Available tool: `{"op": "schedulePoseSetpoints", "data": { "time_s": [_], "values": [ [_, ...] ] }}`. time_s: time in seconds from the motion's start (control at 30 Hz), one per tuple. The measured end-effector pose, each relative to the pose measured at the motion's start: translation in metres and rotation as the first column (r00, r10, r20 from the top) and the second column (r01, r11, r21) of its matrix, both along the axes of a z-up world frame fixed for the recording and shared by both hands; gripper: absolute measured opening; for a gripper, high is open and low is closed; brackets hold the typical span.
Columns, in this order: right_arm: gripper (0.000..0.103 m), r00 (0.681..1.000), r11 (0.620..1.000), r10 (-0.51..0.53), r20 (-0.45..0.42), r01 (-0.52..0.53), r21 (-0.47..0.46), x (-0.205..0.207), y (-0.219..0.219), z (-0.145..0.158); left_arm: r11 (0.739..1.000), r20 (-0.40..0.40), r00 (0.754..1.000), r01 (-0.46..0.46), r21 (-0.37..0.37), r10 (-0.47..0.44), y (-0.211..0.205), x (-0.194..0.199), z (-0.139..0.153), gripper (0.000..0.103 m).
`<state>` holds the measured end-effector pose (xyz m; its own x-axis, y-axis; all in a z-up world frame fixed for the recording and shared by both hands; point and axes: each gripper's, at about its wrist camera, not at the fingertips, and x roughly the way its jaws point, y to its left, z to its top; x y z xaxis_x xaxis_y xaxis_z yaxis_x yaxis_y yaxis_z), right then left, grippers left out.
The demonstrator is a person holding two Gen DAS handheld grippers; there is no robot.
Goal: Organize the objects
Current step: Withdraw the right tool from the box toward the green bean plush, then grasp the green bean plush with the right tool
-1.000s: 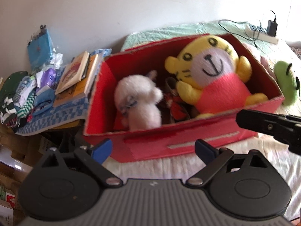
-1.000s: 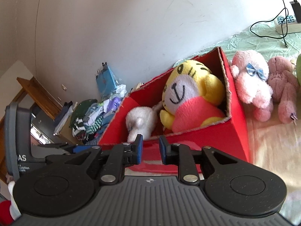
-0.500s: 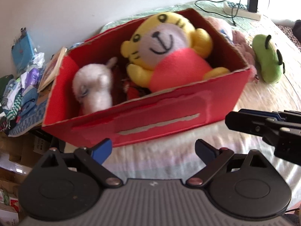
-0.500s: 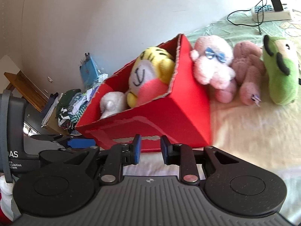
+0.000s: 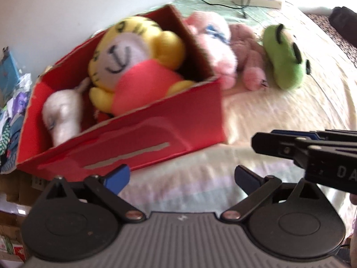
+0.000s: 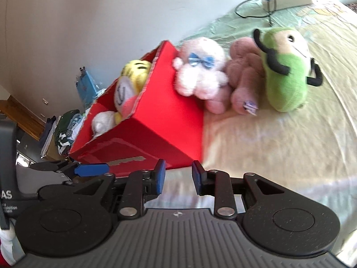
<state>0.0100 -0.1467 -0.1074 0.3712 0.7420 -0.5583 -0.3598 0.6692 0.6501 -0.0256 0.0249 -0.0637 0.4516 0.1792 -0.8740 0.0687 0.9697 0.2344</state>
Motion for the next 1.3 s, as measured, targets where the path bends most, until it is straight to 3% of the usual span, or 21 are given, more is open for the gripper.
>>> {"op": "schedulePoseSetpoints", "data": {
  "time_s": [0.43,0.73,0.87,1.0,1.13,1.3],
  "values": [
    [0.036,0.992,0.996,-0.089,-0.085,0.086,-0.031,0.026,-0.056,-0.025,0.985,-0.061,0.988,0.135,-0.103,-0.142,-0.062,0.011,-0.022,0.1],
    [0.036,0.956,0.968,-0.248,-0.154,0.251,-0.004,0.06,-0.12,-0.031,0.959,0.055,0.974,0.227,-0.17,-0.221,-0.102,0.042,-0.012,0.099],
    [0.036,0.942,0.954,-0.291,-0.169,0.299,0.024,0.079,-0.138,-0.03,0.948,0.1,0.958,0.281,-0.151,-0.268,-0.116,0.063,-0.01,0.091],
    [0.036,0.927,0.94,-0.312,-0.21,0.333,0.074,0.1,-0.144,-0.033,0.935,0.124,0.959,0.277,-0.223,-0.254,-0.116,0.086,-0.004,0.082],
    [0.036,0.921,0.932,-0.312,-0.234,0.344,0.11,0.118,-0.143,-0.034,0.918,0.133,0.967,0.25,-0.308,-0.218,-0.113,0.106,-0.002,0.082],
    [0.039,0.92,0.936,-0.279,-0.277,0.325,0.136,0.141,-0.131,-0.044,0.92,0.116,0.976,0.213,-0.329,-0.185,-0.109,0.129,-0.012,0.082]
  ]
}}
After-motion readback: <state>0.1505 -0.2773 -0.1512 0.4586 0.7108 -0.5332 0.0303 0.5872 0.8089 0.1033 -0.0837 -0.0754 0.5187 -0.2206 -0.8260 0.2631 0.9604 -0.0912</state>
